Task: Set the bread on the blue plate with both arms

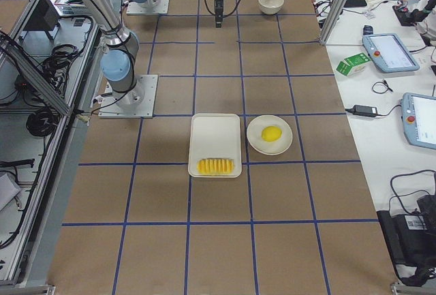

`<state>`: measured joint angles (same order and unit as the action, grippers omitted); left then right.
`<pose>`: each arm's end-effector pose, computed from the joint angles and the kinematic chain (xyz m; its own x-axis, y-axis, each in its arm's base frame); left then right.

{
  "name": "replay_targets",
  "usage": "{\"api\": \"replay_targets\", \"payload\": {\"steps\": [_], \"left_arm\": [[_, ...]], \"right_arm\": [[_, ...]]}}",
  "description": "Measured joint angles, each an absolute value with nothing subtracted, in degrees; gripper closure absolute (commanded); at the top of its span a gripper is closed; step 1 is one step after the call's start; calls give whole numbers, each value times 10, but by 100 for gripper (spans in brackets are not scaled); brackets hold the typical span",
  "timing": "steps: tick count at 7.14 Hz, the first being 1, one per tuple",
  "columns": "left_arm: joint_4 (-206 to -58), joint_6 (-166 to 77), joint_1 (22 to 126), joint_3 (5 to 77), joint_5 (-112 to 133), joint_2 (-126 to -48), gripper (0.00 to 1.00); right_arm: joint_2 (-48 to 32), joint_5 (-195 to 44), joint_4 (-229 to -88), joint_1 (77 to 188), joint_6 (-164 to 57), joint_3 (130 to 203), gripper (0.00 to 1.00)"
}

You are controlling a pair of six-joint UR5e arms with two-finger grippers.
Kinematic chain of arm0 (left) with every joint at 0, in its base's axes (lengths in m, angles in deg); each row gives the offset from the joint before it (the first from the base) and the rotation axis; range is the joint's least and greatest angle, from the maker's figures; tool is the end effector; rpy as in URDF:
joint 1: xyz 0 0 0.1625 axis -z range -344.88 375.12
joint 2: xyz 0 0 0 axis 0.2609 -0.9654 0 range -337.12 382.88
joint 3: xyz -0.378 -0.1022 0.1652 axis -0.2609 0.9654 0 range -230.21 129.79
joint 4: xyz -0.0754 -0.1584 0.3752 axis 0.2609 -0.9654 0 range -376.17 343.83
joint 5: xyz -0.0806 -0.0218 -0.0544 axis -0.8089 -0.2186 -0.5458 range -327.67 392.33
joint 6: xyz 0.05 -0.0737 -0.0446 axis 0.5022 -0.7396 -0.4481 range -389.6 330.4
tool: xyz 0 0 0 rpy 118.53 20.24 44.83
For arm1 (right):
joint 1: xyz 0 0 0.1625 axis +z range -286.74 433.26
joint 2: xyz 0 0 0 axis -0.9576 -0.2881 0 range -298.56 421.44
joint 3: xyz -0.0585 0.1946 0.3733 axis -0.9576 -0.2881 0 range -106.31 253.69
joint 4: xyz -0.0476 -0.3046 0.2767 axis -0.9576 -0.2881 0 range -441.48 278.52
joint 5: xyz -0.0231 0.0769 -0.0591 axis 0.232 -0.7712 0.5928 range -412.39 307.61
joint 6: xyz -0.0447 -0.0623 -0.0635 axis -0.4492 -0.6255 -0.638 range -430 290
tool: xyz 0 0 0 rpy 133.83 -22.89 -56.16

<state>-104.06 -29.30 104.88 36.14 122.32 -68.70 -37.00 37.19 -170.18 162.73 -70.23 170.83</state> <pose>-0.1311 -0.5108 0.5095 -1.0000 0.0011 -0.0002 0.0011 0.9973 -0.0729 0.1300 -0.4306 0.4923 -1.0000 0.0053 -0.0074 0.0053 1.0000 0.0000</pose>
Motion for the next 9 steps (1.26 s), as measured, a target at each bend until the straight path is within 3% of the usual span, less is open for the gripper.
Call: {"api": "replay_targets", "payload": {"steps": [6, 9], "left_arm": [[-1050, -300, 948, 360, 1257, -650, 0], [-1050, -313, 780, 371, 1255, -651, 0]], "right_arm": [[-362, 389, -1713, 1600, -709, 1755, 0], [-353, 402, -1760, 1453, -821, 1760, 0]]}}
